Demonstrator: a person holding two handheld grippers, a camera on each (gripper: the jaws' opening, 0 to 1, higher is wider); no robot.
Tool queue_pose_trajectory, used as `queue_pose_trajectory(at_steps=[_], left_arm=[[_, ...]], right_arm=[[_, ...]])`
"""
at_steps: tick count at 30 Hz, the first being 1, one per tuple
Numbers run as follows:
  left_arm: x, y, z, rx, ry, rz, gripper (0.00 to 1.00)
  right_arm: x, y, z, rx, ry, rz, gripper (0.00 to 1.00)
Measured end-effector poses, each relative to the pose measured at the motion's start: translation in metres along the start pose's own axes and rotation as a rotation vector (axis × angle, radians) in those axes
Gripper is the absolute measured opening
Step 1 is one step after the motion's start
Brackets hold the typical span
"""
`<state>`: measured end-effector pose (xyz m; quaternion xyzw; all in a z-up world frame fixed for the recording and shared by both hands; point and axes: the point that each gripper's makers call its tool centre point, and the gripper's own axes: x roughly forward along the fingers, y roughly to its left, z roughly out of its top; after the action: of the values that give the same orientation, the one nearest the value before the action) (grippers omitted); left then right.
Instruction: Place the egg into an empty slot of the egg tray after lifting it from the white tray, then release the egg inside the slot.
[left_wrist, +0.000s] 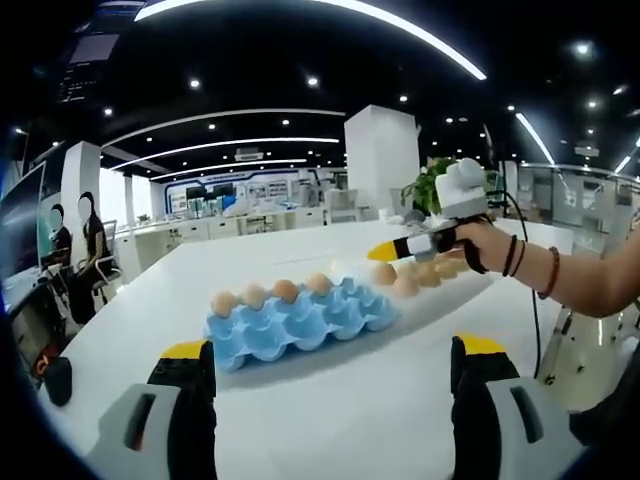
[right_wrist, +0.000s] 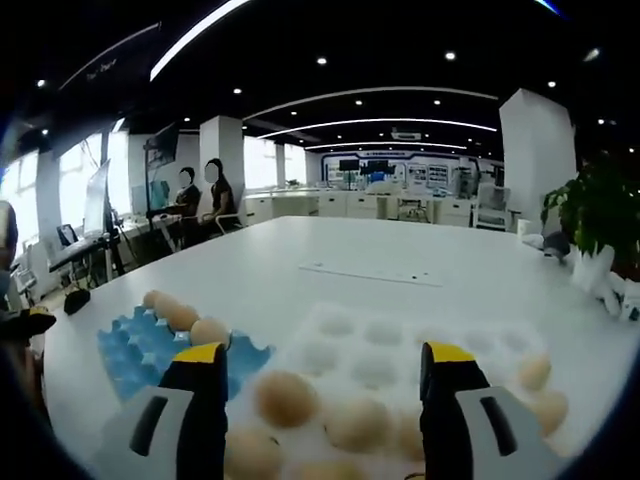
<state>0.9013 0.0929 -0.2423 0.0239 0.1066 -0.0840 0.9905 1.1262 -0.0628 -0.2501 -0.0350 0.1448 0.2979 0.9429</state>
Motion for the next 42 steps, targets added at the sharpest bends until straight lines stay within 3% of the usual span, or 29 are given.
queue_pose_trajectory(at_steps=[8,28,35,39,42], left_arm=[[0.002,-0.006,-0.001,0.006,0.009,-0.006,1.0],[0.005,-0.012,-0.001,0.001,0.008,-0.009,1.0],[0.005,-0.012,-0.002,0.004,0.011,-0.006,1.0],[0.005,-0.012,-0.003,0.007,0.013,-0.007,1.0],[0.005,-0.011,-0.003,0.013,0.015,-0.006,1.0]], right_arm=[[-0.007,-0.027,-0.003,0.031,0.003,-0.038,0.8],[-0.031,-0.117,-0.011,0.041,0.02,-0.201,0.75],[-0.036,-0.148,-0.023,0.092,0.051,-0.271,0.67],[-0.035,-0.161,-0.029,0.067,0.076,-0.304,0.56],[-0.035,-0.17,-0.031,0.067,0.079,-0.322,0.54]])
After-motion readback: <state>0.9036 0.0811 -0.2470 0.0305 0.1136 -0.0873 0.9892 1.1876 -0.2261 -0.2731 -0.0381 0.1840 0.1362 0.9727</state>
